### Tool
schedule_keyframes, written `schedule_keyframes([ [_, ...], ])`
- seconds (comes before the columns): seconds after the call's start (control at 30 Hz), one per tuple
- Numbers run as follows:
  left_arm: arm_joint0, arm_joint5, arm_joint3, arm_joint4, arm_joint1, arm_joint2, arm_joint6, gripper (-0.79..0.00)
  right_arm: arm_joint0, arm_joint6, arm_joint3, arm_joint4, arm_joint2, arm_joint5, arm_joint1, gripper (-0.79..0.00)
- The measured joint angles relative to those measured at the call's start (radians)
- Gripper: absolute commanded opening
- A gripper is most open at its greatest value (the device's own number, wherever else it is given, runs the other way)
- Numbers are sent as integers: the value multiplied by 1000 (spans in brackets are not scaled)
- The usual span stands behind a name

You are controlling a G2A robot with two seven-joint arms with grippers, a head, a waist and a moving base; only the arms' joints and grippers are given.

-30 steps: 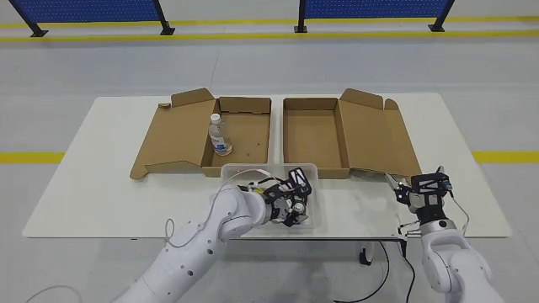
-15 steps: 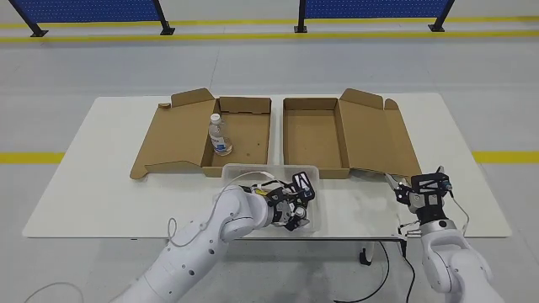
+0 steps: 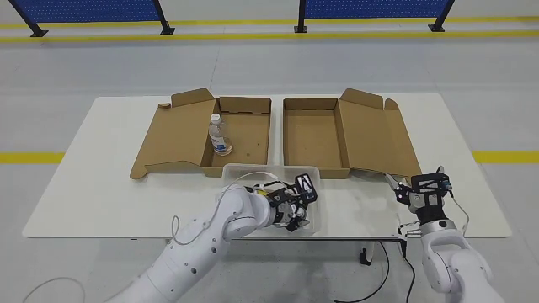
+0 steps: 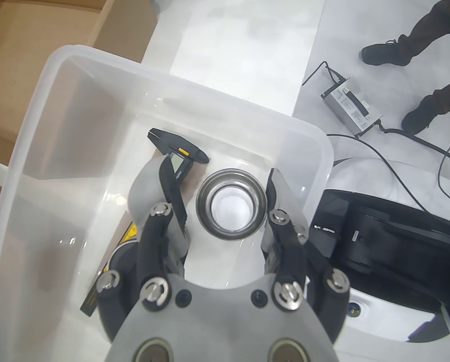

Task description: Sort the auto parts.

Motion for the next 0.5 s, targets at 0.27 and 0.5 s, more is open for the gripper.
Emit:
schedule_keyframes([
  [0.27, -12, 1, 14, 6, -2, 11, 1, -416, 0, 0, 0, 0, 0, 0, 0, 0],
  [0.5, -19, 6, 23, 14, -3, 17, 6, -634, 0, 0, 0, 0, 0, 0, 0, 0],
])
